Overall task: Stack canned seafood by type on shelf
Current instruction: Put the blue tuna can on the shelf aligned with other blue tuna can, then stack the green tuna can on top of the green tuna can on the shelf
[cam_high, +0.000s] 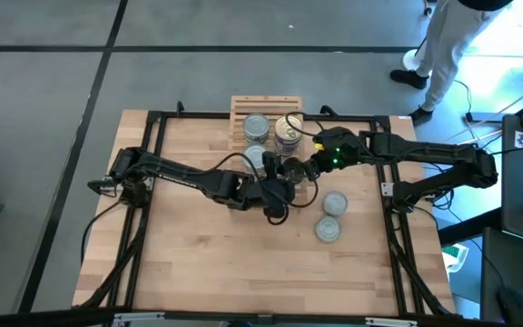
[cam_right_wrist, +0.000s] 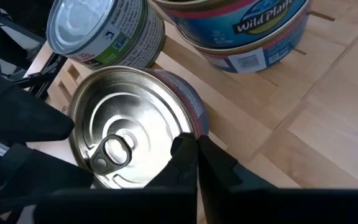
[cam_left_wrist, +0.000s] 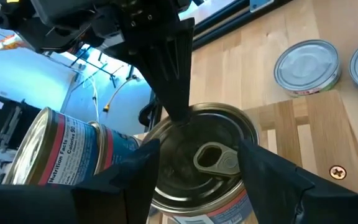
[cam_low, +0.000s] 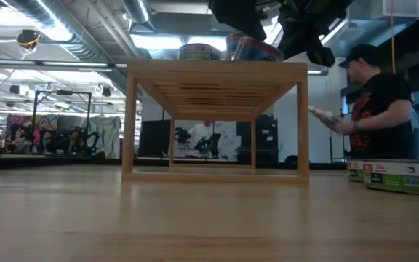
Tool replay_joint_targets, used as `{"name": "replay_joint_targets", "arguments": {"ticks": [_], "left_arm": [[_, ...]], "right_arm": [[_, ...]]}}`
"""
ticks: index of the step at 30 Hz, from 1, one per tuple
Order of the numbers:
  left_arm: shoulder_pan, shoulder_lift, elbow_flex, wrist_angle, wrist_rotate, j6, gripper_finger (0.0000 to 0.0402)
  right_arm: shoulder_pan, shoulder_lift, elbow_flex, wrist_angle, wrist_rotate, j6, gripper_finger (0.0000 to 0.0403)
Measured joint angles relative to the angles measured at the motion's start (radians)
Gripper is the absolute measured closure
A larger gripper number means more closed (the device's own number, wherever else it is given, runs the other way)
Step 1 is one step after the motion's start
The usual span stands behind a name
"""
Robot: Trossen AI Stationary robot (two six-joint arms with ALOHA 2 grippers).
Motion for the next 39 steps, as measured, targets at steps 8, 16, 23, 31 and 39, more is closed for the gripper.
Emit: {"name": "replay_joint_targets", "arguments": {"ticks": [8,16,23,31,39], "left_arm": [[0.0,0.001,0.0,-0.012,0.001,0.0,0.0188],[0.0,0.002,0.0,-0.011,0.001,-0.002,0.0188],[-0.003,0.002,0.0,-0.034,0.001,-0.039,0.0188],[-0.037,0.002,0.0,-0.02,0.006,-0.046,0.0188],[-0.042,0.002,-0.002,-0.025,0.008,-0.101,0.0188]], "right_arm": [[0.0,0.0,-0.001,-0.004,0.0,-0.001,0.0363],[0.0,0.0,-0.001,0.008,0.0,-0.001,0.0318],[0.0,0.0,-0.001,0.079,0.0,-0.002,0.0298],[0.0,-0.004,-0.001,0.098,-0.001,-0.051,0.0297],[0.0,-0.024,0.002,0.089,0.0,-0.151,0.0297]]}}
